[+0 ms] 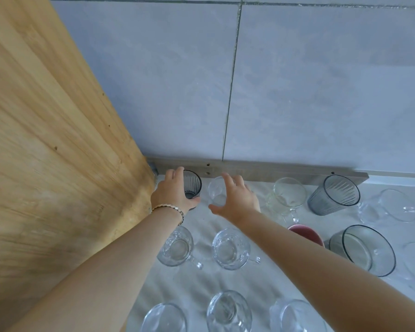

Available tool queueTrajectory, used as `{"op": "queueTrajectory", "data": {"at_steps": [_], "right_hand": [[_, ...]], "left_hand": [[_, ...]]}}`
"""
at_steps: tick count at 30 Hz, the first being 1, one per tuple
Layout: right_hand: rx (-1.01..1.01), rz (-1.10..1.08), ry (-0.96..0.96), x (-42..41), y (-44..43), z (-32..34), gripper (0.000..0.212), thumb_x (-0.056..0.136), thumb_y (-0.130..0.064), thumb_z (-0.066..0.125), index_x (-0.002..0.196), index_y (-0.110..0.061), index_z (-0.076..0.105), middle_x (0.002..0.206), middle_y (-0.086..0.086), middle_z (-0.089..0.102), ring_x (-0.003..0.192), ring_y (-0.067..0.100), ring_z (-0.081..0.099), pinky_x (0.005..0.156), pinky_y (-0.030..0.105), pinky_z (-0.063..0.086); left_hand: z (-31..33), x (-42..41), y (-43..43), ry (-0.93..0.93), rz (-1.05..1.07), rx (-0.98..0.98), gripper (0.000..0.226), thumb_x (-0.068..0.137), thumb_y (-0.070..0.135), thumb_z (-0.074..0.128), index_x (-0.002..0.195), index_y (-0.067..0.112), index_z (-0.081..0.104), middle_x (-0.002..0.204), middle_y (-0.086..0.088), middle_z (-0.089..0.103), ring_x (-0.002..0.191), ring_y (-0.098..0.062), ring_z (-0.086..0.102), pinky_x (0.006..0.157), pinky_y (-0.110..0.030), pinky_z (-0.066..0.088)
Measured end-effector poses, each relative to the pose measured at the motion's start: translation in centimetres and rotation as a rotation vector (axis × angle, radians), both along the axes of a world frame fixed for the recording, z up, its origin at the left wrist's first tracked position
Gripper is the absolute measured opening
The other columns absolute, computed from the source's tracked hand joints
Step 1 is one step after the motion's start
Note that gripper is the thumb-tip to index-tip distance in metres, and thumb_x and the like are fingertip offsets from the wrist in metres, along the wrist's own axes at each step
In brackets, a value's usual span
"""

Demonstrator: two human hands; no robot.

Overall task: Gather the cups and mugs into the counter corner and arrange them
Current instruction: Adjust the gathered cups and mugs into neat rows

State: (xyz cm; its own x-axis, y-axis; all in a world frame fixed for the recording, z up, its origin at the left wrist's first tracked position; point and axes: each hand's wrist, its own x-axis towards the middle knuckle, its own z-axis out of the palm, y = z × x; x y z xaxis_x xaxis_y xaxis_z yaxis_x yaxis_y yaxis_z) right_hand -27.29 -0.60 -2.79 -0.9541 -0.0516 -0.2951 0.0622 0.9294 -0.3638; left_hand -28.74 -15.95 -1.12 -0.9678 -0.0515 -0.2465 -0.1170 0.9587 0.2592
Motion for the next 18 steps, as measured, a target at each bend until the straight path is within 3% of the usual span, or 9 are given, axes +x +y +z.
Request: {"op": "queueTrajectory", "data": {"at_steps": [8, 12, 16, 18], "right_hand": [[-0.042, 0.065, -0.019, 0.2, 1.2, 0.5, 0.095, 0.081, -0.049, 0.066, 0.152, -0.027, 0.007, 0.150, 0.001, 0.028, 0.132, 0.025, 0.042, 0.104, 0.035, 0.039], [-0.023, 0.123, -0.048, 1.3, 2.6, 1.2, 0.111, 0.074, -0.054, 0.070, 0.152, -0.023, -0.003, 0.159, 0.006, 0.011, 0.144, 0.025, 0.023, 0.117, 0.038, 0.021], [0.001, -0.001, 0.083, 2.8, 7.6, 2.9, 0.092, 0.081, -0.042, 0.068, 0.151, -0.017, 0.013, 0.151, 0.008, 0.026, 0.140, 0.025, 0.028, 0.115, 0.035, 0.024], [0.028, -0.157, 0.100, 3.4, 11.1, 3.8, 0.081, 0.085, -0.036, 0.065, 0.148, -0.012, 0.021, 0.146, 0.012, 0.033, 0.137, 0.028, 0.032, 0.113, 0.035, 0.027]], "left_hand": [[0.1, 0.2, 0.3, -0.023, 0.011, -0.004, 0.084, 0.078, 0.044, 0.068, 0.143, 0.018, 0.022, 0.145, -0.004, 0.031, 0.126, -0.025, 0.046, 0.087, -0.038, 0.049], [0.7, 0.8, 1.2, 0.062, 0.014, -0.026, 0.098, 0.068, 0.045, 0.075, 0.145, 0.017, 0.022, 0.143, -0.011, 0.034, 0.128, -0.029, 0.043, 0.099, -0.039, 0.043], [1.4, 1.8, 3.4, 0.311, -0.273, -0.016, 0.098, 0.066, 0.045, 0.077, 0.144, 0.007, 0.031, 0.148, -0.018, 0.033, 0.139, -0.034, 0.032, 0.115, -0.044, 0.024], [1.8, 2.0, 5.1, 0.243, -0.409, -0.074, 0.097, 0.072, 0.052, 0.070, 0.146, 0.008, 0.026, 0.154, -0.014, 0.025, 0.144, -0.030, 0.025, 0.119, -0.043, 0.013]]}}
